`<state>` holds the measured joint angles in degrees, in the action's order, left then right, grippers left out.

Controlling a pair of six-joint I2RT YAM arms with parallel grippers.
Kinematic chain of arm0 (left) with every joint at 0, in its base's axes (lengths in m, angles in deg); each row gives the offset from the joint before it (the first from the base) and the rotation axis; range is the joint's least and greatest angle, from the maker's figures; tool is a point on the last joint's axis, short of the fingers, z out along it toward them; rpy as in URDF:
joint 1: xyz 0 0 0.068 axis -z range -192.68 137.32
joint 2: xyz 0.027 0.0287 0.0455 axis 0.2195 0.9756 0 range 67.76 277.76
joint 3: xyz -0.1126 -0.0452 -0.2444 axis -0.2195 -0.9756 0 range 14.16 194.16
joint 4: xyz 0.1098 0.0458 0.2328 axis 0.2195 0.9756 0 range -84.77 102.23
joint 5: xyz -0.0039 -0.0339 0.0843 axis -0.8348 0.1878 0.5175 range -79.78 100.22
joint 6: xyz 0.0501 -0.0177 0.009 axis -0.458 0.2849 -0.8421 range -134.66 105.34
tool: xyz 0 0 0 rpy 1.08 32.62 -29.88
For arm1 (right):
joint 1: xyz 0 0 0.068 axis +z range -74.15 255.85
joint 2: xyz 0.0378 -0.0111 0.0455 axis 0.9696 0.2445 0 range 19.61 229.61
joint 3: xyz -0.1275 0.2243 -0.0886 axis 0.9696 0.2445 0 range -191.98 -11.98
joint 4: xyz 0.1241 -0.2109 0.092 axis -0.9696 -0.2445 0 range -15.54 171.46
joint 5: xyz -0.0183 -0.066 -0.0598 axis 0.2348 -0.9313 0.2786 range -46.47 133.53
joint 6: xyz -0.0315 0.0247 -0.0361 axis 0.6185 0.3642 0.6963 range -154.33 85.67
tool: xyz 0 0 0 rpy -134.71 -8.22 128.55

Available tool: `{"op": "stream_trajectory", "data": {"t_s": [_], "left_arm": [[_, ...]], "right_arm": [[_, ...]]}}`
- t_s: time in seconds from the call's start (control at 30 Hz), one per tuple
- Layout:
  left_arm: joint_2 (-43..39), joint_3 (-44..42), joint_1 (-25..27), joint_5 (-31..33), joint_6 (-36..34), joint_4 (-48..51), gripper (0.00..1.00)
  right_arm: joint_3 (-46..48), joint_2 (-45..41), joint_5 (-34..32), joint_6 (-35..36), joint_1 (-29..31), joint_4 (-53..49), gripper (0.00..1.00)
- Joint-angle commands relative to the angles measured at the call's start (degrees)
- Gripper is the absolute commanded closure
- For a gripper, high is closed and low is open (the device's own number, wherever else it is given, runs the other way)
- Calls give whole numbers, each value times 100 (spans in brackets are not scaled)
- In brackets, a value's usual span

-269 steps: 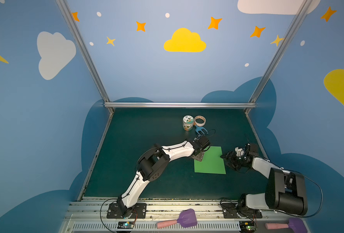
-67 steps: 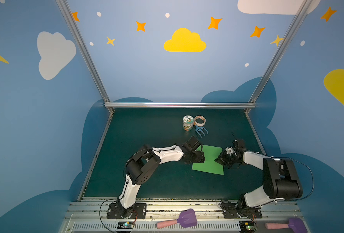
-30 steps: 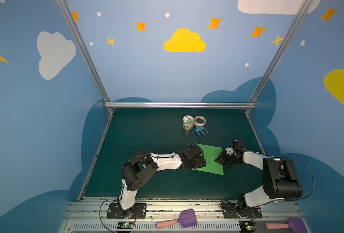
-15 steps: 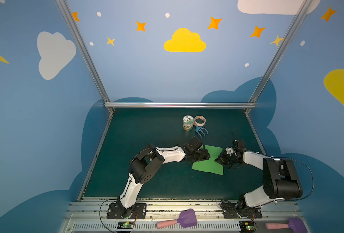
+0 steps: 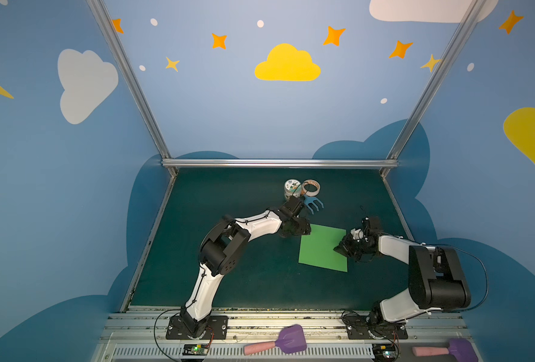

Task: Fold a paper plane with a square sheet of paper (fold left side to right side)

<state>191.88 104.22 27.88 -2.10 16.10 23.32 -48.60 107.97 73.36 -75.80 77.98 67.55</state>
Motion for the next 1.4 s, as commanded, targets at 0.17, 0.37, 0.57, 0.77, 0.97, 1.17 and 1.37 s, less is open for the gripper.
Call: {"op": "stream_trajectory", "data": {"t_s": [0.17,0.37,0.57,0.77,0.97,1.17,1.37], "left_arm": [[811,1186,-127,-209,-1245,1118,24],[1183,1603,-2,-547,-1279,1273,26],[1111,1335,327,-796,-1127,1041,26],[970,896,487,-1053,-777,606,26],[691,481,519,-1011,-498,214,26],[-9,-74,600,-446,-356,176,25],[-501,-346,711,-362,-352,307,24]], "right_arm": [[145,-11,-151,113,44,-349,97],[155,-29,-146,111,46,-375,96],[155,-33,-146,100,50,-371,96],[155,-37,-138,104,49,-384,96],[151,-54,-125,133,39,-417,96],[-160,-710,-351,611,-29,-1121,91],[-795,-1232,-1218,747,-257,-1784,44]]}}
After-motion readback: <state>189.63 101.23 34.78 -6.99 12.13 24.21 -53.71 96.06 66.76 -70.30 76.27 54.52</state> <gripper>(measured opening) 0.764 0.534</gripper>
